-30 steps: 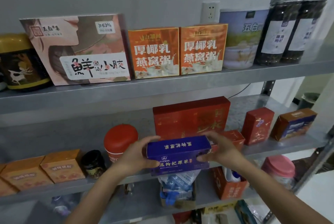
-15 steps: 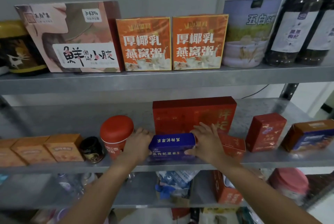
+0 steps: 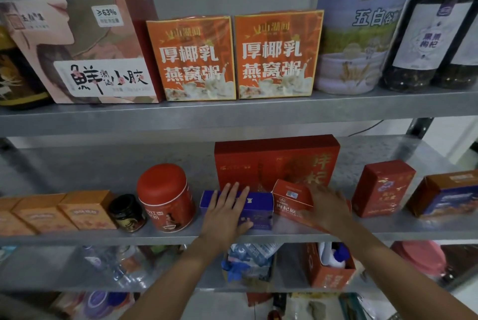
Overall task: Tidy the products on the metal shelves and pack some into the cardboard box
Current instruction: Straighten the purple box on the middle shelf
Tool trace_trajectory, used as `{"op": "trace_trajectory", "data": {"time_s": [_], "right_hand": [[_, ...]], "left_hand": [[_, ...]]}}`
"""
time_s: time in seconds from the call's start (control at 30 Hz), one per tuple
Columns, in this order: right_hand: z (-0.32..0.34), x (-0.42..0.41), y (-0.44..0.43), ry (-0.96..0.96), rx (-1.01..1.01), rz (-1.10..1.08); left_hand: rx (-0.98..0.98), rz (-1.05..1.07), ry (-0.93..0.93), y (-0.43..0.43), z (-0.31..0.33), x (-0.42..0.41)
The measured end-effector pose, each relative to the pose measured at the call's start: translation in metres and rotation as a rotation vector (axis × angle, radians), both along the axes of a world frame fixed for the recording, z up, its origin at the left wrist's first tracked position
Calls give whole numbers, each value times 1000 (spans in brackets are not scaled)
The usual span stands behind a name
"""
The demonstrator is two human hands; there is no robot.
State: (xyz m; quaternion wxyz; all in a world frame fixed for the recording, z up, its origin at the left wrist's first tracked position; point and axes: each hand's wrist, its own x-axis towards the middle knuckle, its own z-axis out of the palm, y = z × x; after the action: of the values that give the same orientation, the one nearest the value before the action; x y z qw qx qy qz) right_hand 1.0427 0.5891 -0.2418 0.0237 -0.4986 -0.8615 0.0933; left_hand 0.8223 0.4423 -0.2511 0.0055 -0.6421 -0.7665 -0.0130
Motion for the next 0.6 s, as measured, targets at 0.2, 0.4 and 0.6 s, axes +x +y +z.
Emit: {"op": "trace_trajectory", "data": {"time_s": [0.2, 0.4, 0.6], "right_hand": [[3, 8, 5, -35, -11, 55], [2, 15, 7, -5, -20, 107], [-1, 24, 4, -69, 30, 131]], "left_hand": [[48, 19, 44, 2, -8, -2], [87, 11, 8, -1, -11, -7], [95, 17, 42, -4, -10, -6]]}}
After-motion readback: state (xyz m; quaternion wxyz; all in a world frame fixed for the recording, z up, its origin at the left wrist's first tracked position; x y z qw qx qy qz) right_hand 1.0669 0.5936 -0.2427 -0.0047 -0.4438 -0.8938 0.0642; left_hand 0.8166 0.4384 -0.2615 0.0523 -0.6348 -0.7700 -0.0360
